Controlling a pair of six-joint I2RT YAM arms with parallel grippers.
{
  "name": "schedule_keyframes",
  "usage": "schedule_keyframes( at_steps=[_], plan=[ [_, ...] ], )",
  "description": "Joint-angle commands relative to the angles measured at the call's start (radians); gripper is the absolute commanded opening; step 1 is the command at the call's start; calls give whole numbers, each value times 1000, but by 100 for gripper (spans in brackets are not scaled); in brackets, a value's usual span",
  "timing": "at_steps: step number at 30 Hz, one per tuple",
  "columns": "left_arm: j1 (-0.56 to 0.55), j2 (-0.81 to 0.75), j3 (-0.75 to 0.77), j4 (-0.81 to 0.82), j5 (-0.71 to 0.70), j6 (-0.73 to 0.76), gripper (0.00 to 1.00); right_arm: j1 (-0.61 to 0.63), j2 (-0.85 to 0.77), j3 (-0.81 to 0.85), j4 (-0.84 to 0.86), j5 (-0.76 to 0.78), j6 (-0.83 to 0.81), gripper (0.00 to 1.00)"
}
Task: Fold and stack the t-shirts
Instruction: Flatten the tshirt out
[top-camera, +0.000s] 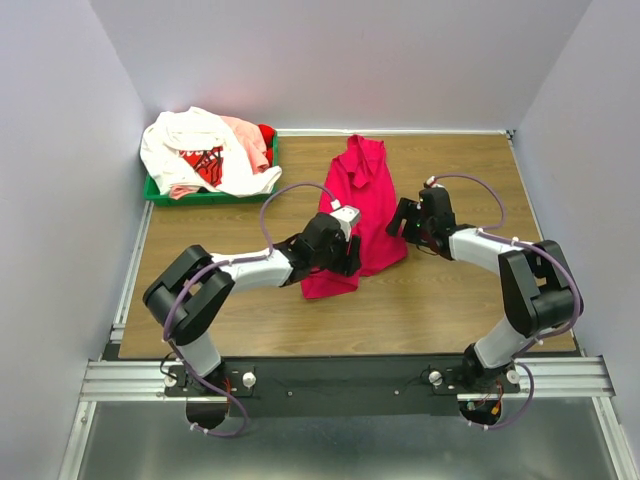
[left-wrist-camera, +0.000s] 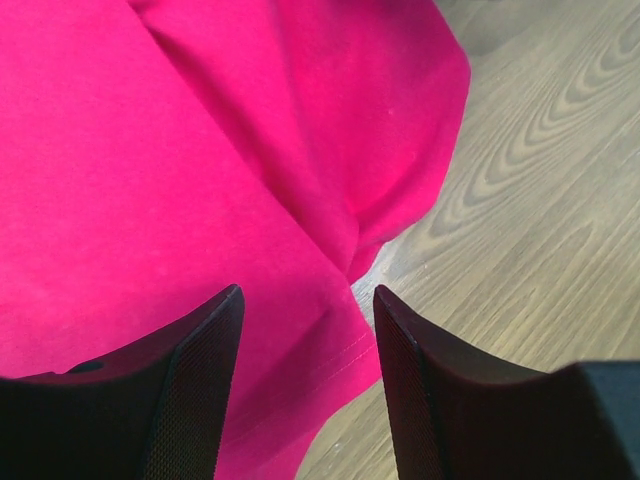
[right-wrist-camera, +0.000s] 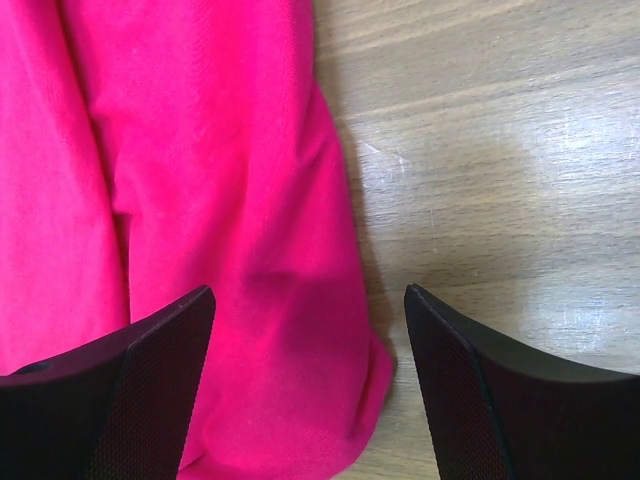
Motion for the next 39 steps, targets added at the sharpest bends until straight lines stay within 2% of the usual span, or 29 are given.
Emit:
schedule_keyframes(
  at_steps=[1,6,12,18,21,22,23,24,25,28,29,30,36,39],
  plan=[
    [-32,29,32,3,-64,-6,64,13,22,31,11,23,4,83],
    [-49,53,49,-28,-107,2,66,13,40,34,12,9,4,75],
    [-78,104,88,-82,-194,-1,66,15,46,40,11,-26,14,70],
    [-94,136,115,-152,-297,-9,60,15,40,34,9,-29,16,59],
    [-95,137,112,-168,-331,-9,46,15,45,37,11,-37,13,49],
    [-95,138,108,-171,-337,-9,35,15,46,37,11,-46,11,46],
    [-95,138,105,-172,-342,-7,31,15,49,37,11,-47,11,42],
    [-95,136,103,-175,-351,-9,24,15,48,37,11,-50,11,33],
    [-95,130,94,-175,-354,-9,14,13,48,37,9,-50,10,24],
    [-95,108,89,-175,-383,-7,0,13,36,38,3,-32,7,11],
    [-94,87,94,-201,-404,-6,0,15,16,41,-9,-26,4,3],
    [-92,76,100,-209,-411,0,0,15,2,43,-18,-11,1,0],
    [-34,-105,175,-273,-403,57,0,15,-145,112,-151,65,-45,0],
    [13,-232,198,-280,-362,83,0,13,-285,132,-214,104,-61,0]
  ],
)
